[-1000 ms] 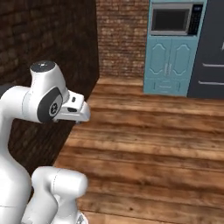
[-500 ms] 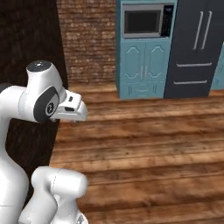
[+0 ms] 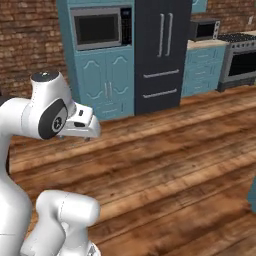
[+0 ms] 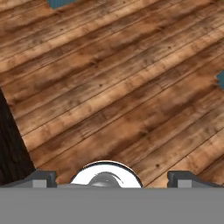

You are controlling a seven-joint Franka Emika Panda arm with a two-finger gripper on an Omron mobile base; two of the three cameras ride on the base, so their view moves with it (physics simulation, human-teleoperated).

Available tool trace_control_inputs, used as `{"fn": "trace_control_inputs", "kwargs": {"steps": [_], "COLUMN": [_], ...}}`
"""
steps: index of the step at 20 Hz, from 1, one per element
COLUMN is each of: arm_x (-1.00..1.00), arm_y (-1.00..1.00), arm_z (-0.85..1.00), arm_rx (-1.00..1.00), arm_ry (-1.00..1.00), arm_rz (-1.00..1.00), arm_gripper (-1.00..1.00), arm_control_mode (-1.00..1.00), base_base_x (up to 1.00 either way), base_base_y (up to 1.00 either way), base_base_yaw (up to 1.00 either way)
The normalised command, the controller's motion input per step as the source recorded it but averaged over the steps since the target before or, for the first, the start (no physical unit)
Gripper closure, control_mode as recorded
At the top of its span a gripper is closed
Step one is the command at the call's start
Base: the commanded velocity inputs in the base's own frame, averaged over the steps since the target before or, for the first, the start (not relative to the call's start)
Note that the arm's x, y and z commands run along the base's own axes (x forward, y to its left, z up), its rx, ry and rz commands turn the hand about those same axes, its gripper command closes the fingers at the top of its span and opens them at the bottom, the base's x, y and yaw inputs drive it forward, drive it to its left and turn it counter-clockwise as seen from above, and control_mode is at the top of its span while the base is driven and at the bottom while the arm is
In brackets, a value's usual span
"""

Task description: There is a tray on the dining counter. Grab the cup, mug, and pitcher and place them on the tray. The pitcher may be placed next to the tray if it cannot fit the tray.

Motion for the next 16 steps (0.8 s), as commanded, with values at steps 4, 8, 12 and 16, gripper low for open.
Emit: {"fn": "trace_control_inputs", "kwargs": {"steps": [4, 8, 12, 16], "arm_x": [0.0, 0.0, 0.0, 0.0], "arm_y": [0.0, 0.0, 0.0, 0.0], "arm_z": [0.0, 0.0, 0.0, 0.0], "arm_rx": [0.0, 0.0, 0.0, 0.0], "arm_ry": [0.0, 0.0, 0.0, 0.0], "arm_rz": [0.0, 0.0, 0.0, 0.0], "arm_gripper": [-1.0, -1.0, -1.0, -1.0], "arm_control_mode": [1.0, 1.0, 1.0, 1.0], "base_base_x": [0.99, 1.0, 1.0, 1.0], "base_base_y": [0.09, 0.1, 0.3, 0.5], "base_base_yaw": [-0.55, -0.54, -0.54, -0.52]}}
